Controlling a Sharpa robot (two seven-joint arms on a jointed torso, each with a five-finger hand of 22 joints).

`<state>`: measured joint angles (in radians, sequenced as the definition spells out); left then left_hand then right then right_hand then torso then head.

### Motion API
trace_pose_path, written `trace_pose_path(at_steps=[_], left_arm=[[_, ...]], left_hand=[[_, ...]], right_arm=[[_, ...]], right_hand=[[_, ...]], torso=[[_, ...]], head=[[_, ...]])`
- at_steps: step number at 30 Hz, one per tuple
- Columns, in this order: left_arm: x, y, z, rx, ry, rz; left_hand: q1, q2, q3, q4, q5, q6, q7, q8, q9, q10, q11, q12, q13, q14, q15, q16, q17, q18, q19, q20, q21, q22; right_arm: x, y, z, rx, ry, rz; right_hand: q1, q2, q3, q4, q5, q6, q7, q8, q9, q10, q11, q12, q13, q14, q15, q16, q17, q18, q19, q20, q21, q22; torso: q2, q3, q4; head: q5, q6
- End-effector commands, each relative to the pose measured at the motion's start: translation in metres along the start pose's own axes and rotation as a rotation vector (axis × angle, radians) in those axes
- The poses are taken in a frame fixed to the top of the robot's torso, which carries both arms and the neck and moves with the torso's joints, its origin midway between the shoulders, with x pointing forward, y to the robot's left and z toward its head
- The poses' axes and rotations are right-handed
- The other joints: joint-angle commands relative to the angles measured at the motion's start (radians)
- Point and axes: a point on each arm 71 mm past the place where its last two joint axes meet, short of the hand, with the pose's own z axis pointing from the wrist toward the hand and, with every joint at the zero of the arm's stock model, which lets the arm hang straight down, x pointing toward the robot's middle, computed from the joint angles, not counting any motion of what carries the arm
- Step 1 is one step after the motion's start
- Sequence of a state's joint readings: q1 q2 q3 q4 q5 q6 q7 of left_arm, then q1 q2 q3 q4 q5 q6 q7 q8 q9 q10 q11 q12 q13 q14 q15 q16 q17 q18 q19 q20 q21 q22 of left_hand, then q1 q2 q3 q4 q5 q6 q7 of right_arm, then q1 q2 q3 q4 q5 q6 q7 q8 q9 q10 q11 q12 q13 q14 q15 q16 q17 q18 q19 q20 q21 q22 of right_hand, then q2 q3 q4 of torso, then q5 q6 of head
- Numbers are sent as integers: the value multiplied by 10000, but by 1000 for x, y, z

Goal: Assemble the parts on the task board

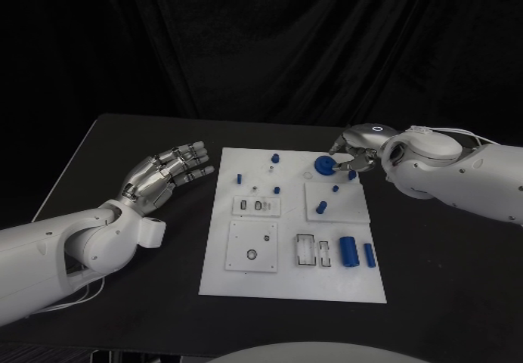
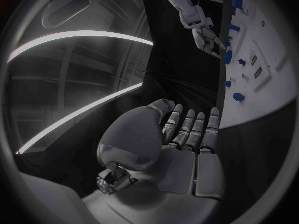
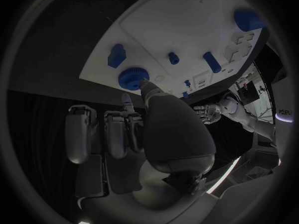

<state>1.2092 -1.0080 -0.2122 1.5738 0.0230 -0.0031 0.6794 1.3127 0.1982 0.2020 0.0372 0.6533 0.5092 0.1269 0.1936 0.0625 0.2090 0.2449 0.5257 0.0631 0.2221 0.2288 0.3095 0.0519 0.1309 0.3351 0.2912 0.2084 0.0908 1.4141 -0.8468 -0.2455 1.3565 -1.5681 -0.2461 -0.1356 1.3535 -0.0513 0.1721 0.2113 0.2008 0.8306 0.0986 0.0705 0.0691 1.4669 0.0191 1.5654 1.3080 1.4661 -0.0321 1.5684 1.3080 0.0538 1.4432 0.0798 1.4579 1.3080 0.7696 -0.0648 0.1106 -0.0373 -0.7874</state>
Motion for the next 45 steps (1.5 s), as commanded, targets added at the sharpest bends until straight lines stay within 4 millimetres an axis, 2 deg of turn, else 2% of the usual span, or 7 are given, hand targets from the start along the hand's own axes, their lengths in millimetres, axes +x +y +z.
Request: trace_pose_path(at_steps=[1, 5, 13, 21, 29, 39, 45], left_arm=[[1, -13, 0, 1837, 111, -133], [0, -13, 0, 1829, 95, -116], [0, -13, 1, 1827, 111, -127], [1, -12, 1, 1823, 145, -154], [0, -12, 1, 1818, 144, -155], [0, -12, 2, 1799, 159, -165], [-1, -12, 1, 1781, 141, -155]], left_hand=[[-94, -25, 59, 3, 36, 21, 31, 35, 11, -5, 63, 15, 9, -18, 78, 47, 12, -97, 50, 17, 68, 14], [-94, -25, 59, 3, 36, 21, 31, 35, 11, -5, 63, 15, 9, -18, 78, 47, 12, -97, 50, 17, 68, 14], [-94, -25, 59, 3, 36, 21, 31, 35, 11, -5, 63, 15, 9, -18, 78, 47, 12, -97, 50, 17, 68, 14], [-100, -28, 86, 3, 34, 12, 37, 29, 9, -5, 71, 20, 9, -15, 88, 54, 12, -106, 56, 18, 72, 15], [-100, -28, 86, 3, 34, 12, 37, 29, 9, -5, 71, 20, 9, -15, 88, 54, 12, -106, 56, 18, 72, 15], [-105, -30, 109, 2, 32, -5, 42, 21, 7, -10, 77, 13, 8, -18, 94, 54, 12, -113, 65, 18, 78, 16], [-105, -30, 109, 2, 32, -5, 42, 21, 7, -10, 77, 13, 8, -18, 94, 54, 12, -113, 65, 18, 78, 16]], right_arm=[[2, -3, 1, 367, 38, -1], [2, -4, 3, 426, 67, -28], [4, -4, 7, 469, 152, -78], [10, -3, 15, 467, 212, -119], [17, 0, 18, 369, 352, -112], [19, 3, 17, 235, 309, -63], [17, 2, 15, 270, -1, 3]], right_hand=[[-141, 41, -82, 17, 120, 15, -36, -10, 7, 1039, -89, 54, 2628, 1047, -102, 24, 2628, -91, 0, -68, -21, 1451], [-435, 173, -149, 167, 229, 83, -28, 4, 20, 1039, -95, 54, 2628, 1047, -122, 24, 2628, -114, 73, -104, 19, 1516], [-540, 195, -183, 213, 241, 90, 42, 5, 25, 1039, -55, 54, 2628, 1047, -106, 24, 2628, -124, 102, -101, 37, 1544], [-758, 164, -327, 274, -131, 160, 98, 41, 58, 1039, 16, 54, 2628, 1047, -31, 24, 2628, -92, 5, -38, -73, 1471], [-930, 123, -481, 325, -542, 428, 134, 153, 153, 1039, 54, 54, 2628, 1047, 5, 24, 2628, -61, -88, 6, -184, 1410], [-911, 84, -523, 283, -652, 460, 133, 156, 185, 1039, 62, 54, 2628, 1043, 21, 20, 2621, 16, -318, 22, -419, 1219], [-796, 41, -535, 171, -614, 374, 150, 94, 196, 1039, 81, 54, 2628, 959, 41, -69, 2483, 65, -483, 42, -599, 1095]], torso=[[4, -4, 10], [9, -9, 25], [10, -6, 18], [6, -9, -12], [3, -6, 3], [8, 0, 25], [3, 1, -2]], head=[[-11, -11], [-45, 1], [-58, -13], [-78, -34], [-60, -60], [-96, -67], [-44, -48]])
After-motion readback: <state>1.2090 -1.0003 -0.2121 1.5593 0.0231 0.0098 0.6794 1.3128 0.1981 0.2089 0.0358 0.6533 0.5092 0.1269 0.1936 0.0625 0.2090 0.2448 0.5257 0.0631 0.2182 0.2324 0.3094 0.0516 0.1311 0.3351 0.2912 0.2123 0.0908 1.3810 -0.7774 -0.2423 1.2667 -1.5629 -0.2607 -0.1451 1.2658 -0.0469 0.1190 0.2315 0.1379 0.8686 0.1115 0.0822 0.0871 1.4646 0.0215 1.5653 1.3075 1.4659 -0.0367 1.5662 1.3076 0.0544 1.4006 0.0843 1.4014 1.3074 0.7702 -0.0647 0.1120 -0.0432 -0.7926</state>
